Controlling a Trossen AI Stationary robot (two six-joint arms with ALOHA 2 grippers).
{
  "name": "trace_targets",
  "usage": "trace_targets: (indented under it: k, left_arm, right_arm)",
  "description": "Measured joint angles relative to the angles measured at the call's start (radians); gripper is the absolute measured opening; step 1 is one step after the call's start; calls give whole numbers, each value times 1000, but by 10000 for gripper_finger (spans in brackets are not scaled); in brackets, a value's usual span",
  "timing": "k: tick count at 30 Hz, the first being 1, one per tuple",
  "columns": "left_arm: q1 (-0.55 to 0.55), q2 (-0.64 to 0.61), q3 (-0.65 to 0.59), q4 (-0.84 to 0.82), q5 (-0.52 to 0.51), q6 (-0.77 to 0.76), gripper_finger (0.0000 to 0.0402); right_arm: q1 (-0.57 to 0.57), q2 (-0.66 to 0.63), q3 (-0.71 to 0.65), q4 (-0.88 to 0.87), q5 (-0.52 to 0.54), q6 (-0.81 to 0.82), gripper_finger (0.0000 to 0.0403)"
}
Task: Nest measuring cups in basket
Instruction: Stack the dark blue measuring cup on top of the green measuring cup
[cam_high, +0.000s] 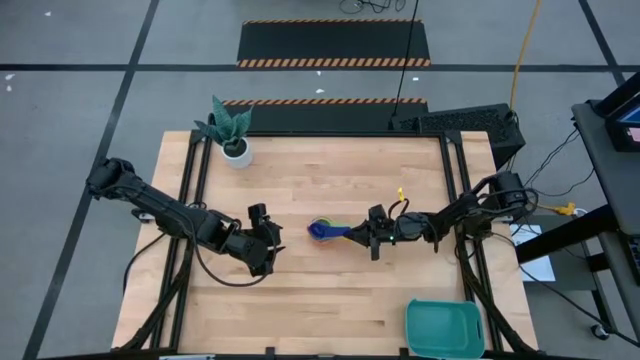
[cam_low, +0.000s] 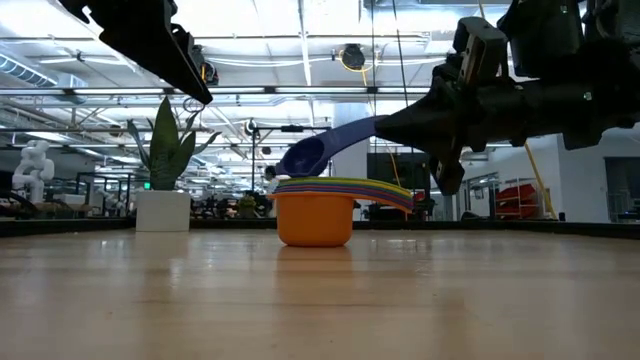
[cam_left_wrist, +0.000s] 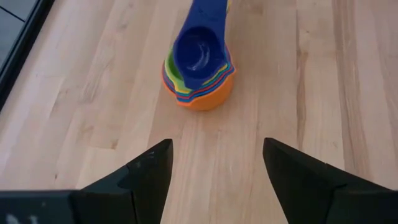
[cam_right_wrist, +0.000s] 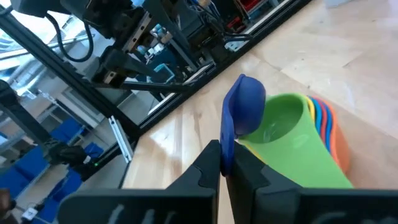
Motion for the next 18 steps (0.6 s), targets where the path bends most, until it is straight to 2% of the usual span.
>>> trace_targets:
  k: [12, 18]
  left_arm:
    - [0, 0, 0, -1, 0, -11, 253]
    - [0, 0, 0, -1, 0, -11, 253]
  right_arm:
    - [-3, 0, -25, -1, -1, 31, 7]
    - [-17, 1, -53, -3, 0, 56, 57]
